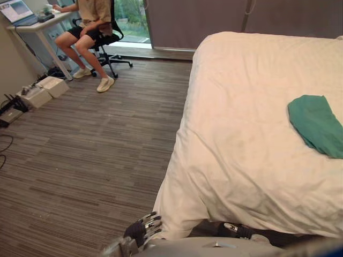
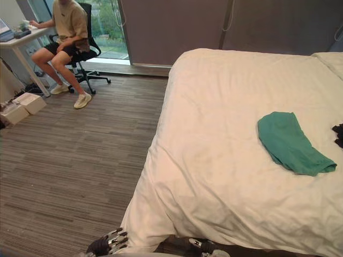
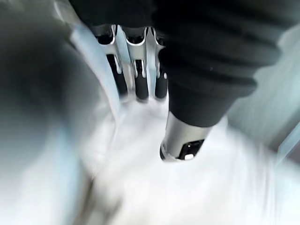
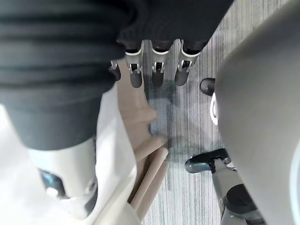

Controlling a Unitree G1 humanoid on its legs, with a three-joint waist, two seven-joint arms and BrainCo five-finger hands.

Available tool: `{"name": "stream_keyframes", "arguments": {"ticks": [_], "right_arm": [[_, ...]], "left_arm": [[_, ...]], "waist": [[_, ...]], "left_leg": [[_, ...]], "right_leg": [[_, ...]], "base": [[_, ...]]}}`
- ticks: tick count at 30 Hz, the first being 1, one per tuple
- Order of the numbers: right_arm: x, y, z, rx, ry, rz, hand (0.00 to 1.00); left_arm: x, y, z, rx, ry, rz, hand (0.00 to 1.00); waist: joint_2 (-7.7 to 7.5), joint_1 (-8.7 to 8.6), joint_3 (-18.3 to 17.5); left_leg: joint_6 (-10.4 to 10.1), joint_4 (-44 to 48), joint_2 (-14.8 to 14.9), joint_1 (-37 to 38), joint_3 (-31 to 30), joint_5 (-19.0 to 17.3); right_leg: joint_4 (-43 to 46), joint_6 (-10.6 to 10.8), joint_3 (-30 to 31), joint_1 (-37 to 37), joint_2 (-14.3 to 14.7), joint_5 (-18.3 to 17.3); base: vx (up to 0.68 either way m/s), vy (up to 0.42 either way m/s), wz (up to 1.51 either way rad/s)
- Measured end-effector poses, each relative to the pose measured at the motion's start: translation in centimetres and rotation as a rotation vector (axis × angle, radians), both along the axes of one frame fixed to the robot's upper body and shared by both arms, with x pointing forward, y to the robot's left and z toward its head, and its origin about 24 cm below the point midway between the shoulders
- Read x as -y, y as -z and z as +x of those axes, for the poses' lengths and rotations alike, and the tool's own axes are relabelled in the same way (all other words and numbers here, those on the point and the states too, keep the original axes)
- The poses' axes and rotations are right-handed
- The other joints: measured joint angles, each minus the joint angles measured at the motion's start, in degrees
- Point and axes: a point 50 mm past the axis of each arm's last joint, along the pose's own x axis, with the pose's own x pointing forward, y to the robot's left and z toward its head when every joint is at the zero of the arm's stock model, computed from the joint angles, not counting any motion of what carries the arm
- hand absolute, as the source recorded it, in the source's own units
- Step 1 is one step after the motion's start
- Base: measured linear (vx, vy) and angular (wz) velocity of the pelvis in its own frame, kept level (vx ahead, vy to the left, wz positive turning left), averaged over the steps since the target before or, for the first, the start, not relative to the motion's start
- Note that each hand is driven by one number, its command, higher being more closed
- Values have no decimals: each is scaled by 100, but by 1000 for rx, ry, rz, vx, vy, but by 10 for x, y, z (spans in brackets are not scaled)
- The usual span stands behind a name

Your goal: Tidy the bed and pick cloth on bed and put in laundry

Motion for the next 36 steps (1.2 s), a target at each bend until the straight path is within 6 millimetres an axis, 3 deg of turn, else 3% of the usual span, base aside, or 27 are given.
{"name": "stream_keyframes", "arguments": {"ticks": [2, 3, 6, 8, 10, 11, 12, 13, 14, 16, 20, 22, 24, 28, 30, 33, 34, 36], "right_arm": [[-1, 0, 0, -1, -4, 7, 0], [-1, 0, 0, -3, -4, 9, 0], [-2, 1, 0, -10, -4, 12, 0], [-4, 1, 1, -11, -1, 12, 0], [-4, 1, 1, -13, -1, 7, 0], [-3, 2, -4, -26, 12, 1, 0], [-4, 2, -4, -27, 14, 2, 0], [-4, 2, -6, -29, 26, 8, 0], [-5, 2, -6, -30, 28, 10, 0], [-5, 3, -8, -33, 21, 8, 0], [-1, 1, -7, -18, 31, -15, 0], [-4, 2, -7, -16, 31, -10, 0], [-6, 1, -5, -5, 26, -13, 0], [-12, -1, 2, 29, 9, -14, 0], [-14, -1, 2, 29, 6, -12, 0], [-17, -2, 5, 43, -15, -9, 0], [-18, -3, 7, 54, -23, -8, 0], [-19, -4, 13, 80, -30, -9, 0]], "left_arm": [[-19, -3, -2, 0, -134, 145, 0], [-38, -10, 2, 31, -228, 242, 0], [-84, -43, 32, 205, -398, 422, 0], [-131, -102, 68, 493, -556, 606, 0], [-145, -134, 81, 642, -627, 668, 0], [-155, -181, 98, 885, -704, 711, 0], [-155, -189, 99, 925, -715, 707, 0], [-151, -215, 108, 1073, -726, 686, 0], [-147, -226, 113, 1147, -726, 641, 0], [-128, -244, 127, 1326, -711, 389, 0], [-82, -216, 151, 1285, -678, -14, 0], [-47, -188, 163, 1184, -671, -240, 0], [-22, -165, 168, 1081, -679, -349, 0], [30, -121, 170, 857, -649, -458, 0], [40, -111, 169, 808, -662, -463, 0], [41, -100, 170, 771, -708, -419, 0], [40, -95, 170, 748, -729, -397, 100], [37, -91, 171, 735, -745, -366, 100]], "waist": [[9, 4, 73], [-6, 13, 90], [1, 34, 95], [13, 44, 107], [11, 65, 108], [5, 105, 107], [5, 105, 106], [3, 106, 105], [2, 108, 102], [-9, 90, 60], [30, 25, 8], [-8, -29, -16], [-37, -77, -17], [-112, -326, -2], [-141, -331, 4], [-196, -379, 40], [-220, -448, 49], [-260, -490, 150]], "left_leg": [[0, 0, 0, 1, -11, 0], [5, 0, -1, -11, -56, 3], [24, -1, -11, -57, -191, 16], [34, -2, -44, -53, -293, 22], [39, -3, -48, -50, -292, 19], [51, 0, -51, -55, -283, 22], [51, 0, -51, -55, -283, 22], [52, 1, -45, -55, -284, 23], [52, 2, -43, -54, -280, 24], [51, 4, -25, -54, -230, 24], [49, 2, 5, -17, -96, 25], [35, 1, 46, 70, 35, 15], [15, -1, 76, 146, 144, 1], [-6, -1, 164, 234, 362, -13], [-34, 0, 216, 243, 518, -28], [-91, 2, 294, 179, 727, -25], [-108, 2, 329, 121, 782, -14], [-119, 3, 370, 108, 850, -9]], "right_leg": [[2, 0, -12, 5, 4, 0], [3, 0, -48, 14, 5, -1], [4, -4, -199, 39, -10, -13], [4, -15, -301, 109, -30, -21], [5, -16, -300, 115, -34, -21], [11, -20, -284, 108, -40, -16], [17, -20, -279, 105, -41, -15], [57, -22, -270, 94, -44, -14], [68, -24, -258, 91, -44, -12], [120, -26, -154, 41, -44, -11], [155, -28, 11, -12, -35, -12], [156, -47, 110, 1, -12, -23], [158, -85, 206, 9, 8, -47], [157, -132, 480, -31, 87, -48], [162, -171, 645, -125, 161, -30], [161, -233, 852, -305, 241, 9], [161, -250, 940, -395, 295, 20], [160, -268, 995, -450, 338, 32]], "base": [[-5, -7, 3], [-12, -15, 19], [-4, -13, 22], [4, 12, 22], [4, 5, 7], [0, 0, 0], [0, 0, 0], [11, 10, 4], [0, 0, 0], [-1, 3, -8], [-15, -10, -20], [-19, -35, -26], [-19, -44, -39], [-25, -28, -28], [-9, -21, -45], [-4, -29, -42], [7, -39, -29], [8, -38, -20]]}}
